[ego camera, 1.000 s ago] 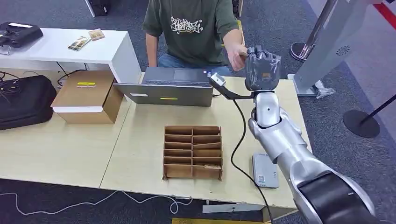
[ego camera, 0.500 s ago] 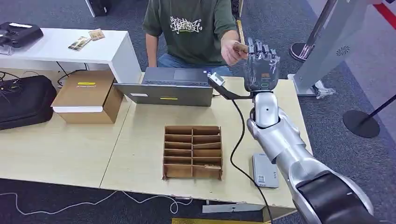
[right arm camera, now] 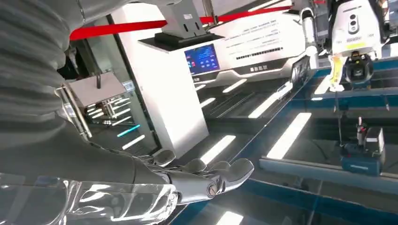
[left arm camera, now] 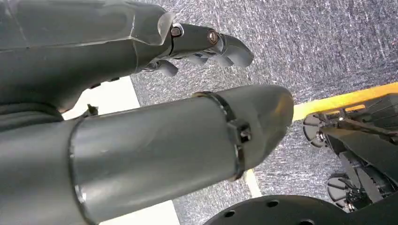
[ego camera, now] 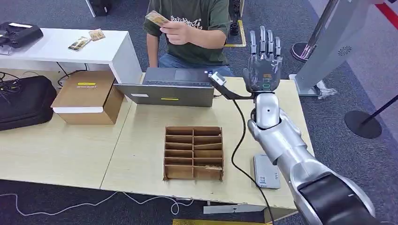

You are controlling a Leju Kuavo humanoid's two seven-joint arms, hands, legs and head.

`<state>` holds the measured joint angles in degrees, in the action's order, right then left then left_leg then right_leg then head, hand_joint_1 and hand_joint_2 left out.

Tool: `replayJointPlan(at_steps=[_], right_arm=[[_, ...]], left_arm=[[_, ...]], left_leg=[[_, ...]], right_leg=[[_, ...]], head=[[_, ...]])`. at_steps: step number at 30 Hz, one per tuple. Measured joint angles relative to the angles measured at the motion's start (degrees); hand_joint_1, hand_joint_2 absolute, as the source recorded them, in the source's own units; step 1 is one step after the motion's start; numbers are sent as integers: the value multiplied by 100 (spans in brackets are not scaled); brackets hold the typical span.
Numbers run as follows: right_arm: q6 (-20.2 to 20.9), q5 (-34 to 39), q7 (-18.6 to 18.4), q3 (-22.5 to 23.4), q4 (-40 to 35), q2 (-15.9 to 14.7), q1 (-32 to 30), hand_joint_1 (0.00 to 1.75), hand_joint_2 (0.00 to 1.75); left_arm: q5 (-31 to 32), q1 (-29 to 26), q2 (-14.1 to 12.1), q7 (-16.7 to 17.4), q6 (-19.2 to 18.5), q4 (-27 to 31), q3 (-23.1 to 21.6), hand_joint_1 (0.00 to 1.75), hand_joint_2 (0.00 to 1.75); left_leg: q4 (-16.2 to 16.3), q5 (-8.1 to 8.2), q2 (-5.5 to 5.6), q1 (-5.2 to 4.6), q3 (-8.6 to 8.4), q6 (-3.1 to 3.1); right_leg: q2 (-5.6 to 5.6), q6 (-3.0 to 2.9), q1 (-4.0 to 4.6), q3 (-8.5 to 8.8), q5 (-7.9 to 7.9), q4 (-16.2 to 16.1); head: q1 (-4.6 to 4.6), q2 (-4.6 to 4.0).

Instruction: Pass the card to the sensor for recognition and then transmit it.

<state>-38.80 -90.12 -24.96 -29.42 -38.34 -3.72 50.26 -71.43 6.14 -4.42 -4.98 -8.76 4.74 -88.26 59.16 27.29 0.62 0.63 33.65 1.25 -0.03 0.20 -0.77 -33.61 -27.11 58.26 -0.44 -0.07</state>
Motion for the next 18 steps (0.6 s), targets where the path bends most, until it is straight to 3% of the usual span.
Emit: replayJointPlan(at_steps=[7,12,18], right_arm=[[-2,0,-140,-98,-63,-50,-2,0,175],[-2,0,-325,-201,-688,-640,-223,0,175],[0,0,-308,-87,-1194,-986,-509,0,175]], left_arm=[[-11,-1,-2,2,-4,0,0,0,0],[-170,-47,-35,0,-20,0,0,0,0],[-289,-87,-52,0,-22,0,0,0,0]], left_leg=[[0,0,-1,0,0,0],[3,1,1,-1,2,-1],[3,4,0,-1,1,-1]], right_leg=[[0,0,0,0,0,0],[-2,0,-1,0,0,-2],[-1,0,0,0,0,-3]], head=[[2,0],[2,0],[2,0]])
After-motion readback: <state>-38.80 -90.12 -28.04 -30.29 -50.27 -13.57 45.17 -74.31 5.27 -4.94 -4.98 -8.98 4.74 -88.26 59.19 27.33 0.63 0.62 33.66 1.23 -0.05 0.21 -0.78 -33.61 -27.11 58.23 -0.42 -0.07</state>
